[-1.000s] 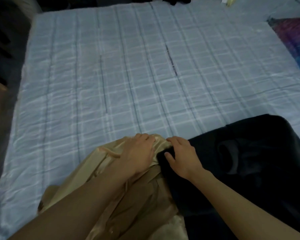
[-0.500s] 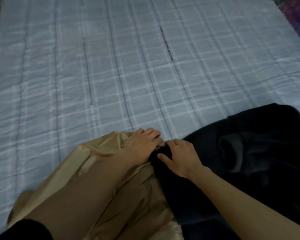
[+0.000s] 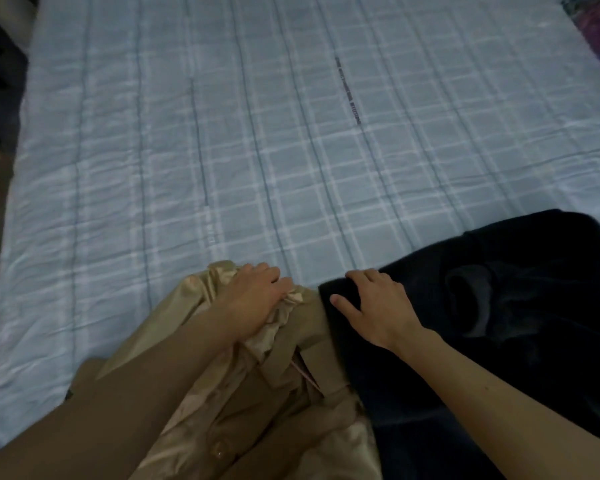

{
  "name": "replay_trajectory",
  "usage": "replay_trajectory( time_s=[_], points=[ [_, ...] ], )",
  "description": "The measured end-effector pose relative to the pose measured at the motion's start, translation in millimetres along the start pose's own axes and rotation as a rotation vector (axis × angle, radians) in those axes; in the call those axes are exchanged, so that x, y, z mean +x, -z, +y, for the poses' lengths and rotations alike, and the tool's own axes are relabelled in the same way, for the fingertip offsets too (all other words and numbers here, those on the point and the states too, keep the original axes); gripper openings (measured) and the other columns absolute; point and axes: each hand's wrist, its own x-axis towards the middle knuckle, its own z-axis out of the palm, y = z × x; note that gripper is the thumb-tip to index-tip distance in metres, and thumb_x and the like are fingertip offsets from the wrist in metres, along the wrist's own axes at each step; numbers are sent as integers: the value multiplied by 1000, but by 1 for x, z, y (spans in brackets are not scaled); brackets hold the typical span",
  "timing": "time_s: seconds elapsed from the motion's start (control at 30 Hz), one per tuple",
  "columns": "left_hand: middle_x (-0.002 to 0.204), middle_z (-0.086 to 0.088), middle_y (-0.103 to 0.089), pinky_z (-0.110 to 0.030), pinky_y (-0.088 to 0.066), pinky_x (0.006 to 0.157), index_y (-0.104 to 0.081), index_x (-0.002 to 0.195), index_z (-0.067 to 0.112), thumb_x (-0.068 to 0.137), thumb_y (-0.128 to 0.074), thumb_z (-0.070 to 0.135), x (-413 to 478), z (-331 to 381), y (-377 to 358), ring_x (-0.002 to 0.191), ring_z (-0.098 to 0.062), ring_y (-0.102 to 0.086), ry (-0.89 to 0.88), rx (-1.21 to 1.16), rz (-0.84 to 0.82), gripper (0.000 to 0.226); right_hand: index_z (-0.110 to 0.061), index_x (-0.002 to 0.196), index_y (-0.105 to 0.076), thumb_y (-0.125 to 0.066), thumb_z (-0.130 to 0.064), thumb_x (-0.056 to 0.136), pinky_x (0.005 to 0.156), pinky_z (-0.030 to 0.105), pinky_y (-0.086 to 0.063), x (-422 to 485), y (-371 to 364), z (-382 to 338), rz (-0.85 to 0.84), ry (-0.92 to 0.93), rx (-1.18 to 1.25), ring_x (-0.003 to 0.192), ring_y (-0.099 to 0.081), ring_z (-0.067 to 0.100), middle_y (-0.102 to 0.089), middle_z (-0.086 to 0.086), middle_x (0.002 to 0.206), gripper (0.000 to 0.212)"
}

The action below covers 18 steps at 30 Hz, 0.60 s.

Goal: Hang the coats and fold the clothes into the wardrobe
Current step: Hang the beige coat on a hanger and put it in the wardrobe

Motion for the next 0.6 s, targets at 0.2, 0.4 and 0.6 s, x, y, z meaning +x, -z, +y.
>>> replay_trajectory(
  time_s=[0.2, 0.4, 0.6],
  points=[
    [93, -12, -64, -37, -46, 73, -71, 100, 11, 74, -61, 28, -94, -50, 46, 84, -31, -61, 277, -42, 5, 33, -22, 143, -42, -46, -59, 93, 103, 43, -37, 0, 0, -44, -19, 55, 93, 127, -46, 26, -49, 5, 141, 62],
    [96, -18, -64, -47, -42, 75, -69, 109, 6, 72, -50, 27, -171, -94, 76, 87, -40, -60, 577, 34, -30, 46, -21, 142, -42, -50, -48, 96, 100, 40, -43, -6, -16, -88, -94, 97, 174, 120, -51, 26, -51, 7, 137, 54],
    [95, -15, -58, -47, -38, 76, -61, 106, 7, 98, -40, 22, -207, -111, 61, 88, -40, -54, 778, 27, 65, 27, -17, 125, -53, -55, -40, 95, 93, 37, -47, -7, -34, -121, -289, 161, 284, 109, -57, 24, -58, 6, 118, 39]
  ],
)
